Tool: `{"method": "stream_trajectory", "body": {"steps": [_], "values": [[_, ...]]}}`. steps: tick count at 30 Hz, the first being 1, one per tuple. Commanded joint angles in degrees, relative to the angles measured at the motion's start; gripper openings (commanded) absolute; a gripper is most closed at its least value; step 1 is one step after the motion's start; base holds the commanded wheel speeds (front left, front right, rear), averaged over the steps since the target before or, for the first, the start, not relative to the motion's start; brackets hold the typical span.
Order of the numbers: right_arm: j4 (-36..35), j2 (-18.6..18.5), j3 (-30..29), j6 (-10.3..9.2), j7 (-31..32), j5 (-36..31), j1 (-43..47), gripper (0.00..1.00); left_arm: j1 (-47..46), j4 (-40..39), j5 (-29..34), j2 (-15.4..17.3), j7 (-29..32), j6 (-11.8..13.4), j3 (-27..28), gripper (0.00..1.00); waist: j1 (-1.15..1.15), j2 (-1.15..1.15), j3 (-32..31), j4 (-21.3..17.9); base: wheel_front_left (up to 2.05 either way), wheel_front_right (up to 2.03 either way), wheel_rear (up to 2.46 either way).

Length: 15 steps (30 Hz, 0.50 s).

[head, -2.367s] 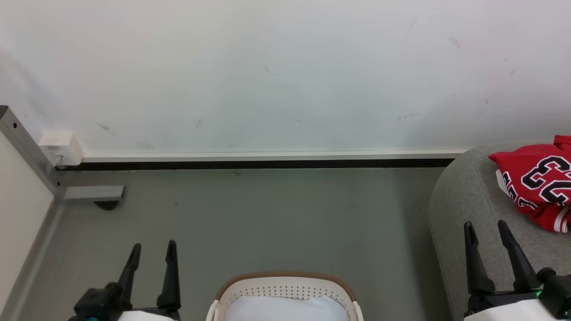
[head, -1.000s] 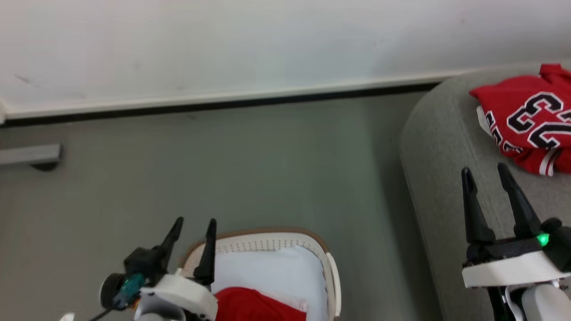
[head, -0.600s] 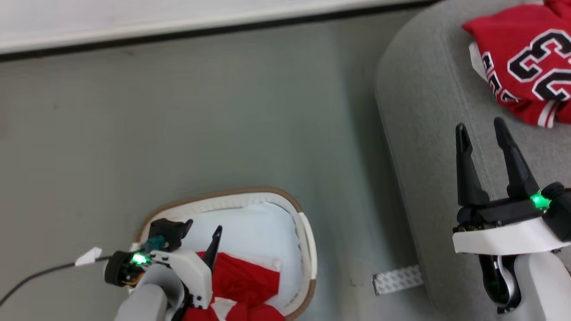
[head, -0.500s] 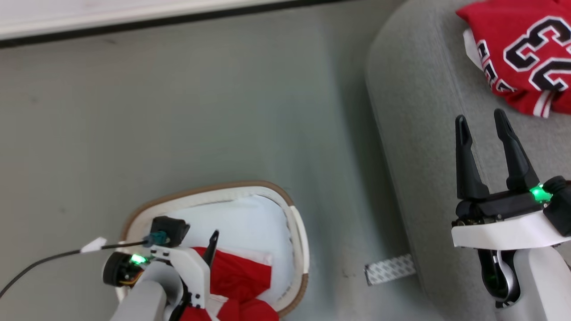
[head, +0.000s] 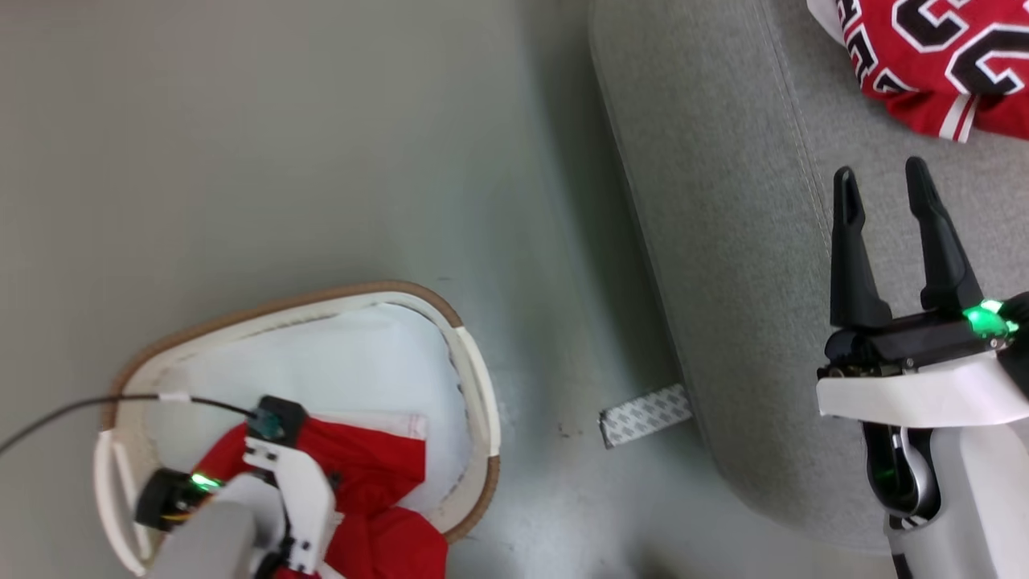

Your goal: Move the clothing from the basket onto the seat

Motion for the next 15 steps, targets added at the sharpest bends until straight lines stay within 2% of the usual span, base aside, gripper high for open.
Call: {"method": "stream_trajectory", "body": {"steps": [1,15], "values": [[-0.46,0.29,-0.14,-0.13,0.03,0.37,-1.17,1.00,-1.39,1.23,0.43,1.26,0.38,0.18,-0.36,1.00,-0.01,0.00,2.22,-1.84,0.00,0.00,0.00],[-0.80,0.68,0.28,-0.13,0.03,3.42,-2.26,1.00,-5.82,7.09,2.93,2.87,4.21,1.05,-4.05,1.00,-0.01,0.00,7.69,-5.70,0.00,0.00,0.00]]}}
